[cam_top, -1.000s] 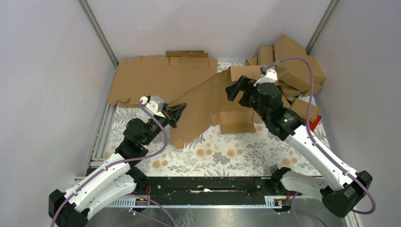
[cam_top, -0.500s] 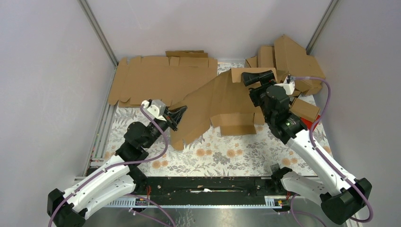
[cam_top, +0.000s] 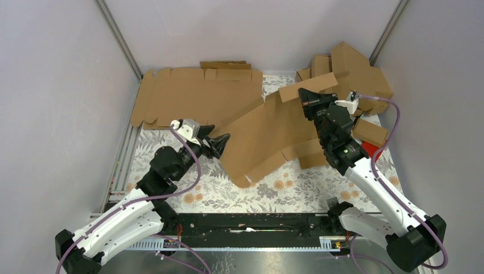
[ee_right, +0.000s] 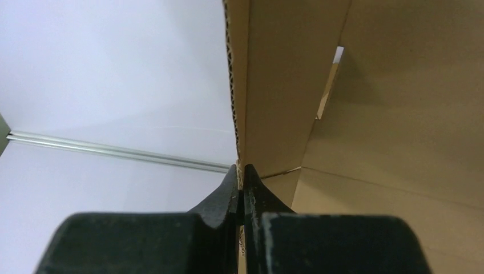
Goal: Fold the paper box
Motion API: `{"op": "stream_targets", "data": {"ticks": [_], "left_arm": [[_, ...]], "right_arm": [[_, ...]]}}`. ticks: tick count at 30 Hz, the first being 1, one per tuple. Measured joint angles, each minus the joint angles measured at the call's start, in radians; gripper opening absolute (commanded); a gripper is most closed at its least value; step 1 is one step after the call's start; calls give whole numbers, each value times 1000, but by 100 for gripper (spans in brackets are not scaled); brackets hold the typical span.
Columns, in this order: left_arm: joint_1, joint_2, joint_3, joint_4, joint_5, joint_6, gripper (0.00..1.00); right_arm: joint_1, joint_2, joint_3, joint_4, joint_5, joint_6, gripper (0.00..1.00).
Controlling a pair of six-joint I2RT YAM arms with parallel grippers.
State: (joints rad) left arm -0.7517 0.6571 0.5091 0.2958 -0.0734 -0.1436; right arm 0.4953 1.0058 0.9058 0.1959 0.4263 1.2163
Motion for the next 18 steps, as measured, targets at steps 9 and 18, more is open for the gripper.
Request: {"op": "stream_targets", "data": {"ticks": [9, 18], "left_arm": [[0, 103, 430, -459, -32, 19, 88], [0, 496, 882, -717, 97, 179, 79]], "right_arm": [[-3, -25, -58, 6, -1, -6, 0], [-3, -51, -68, 13, -1, -6, 0]]}}
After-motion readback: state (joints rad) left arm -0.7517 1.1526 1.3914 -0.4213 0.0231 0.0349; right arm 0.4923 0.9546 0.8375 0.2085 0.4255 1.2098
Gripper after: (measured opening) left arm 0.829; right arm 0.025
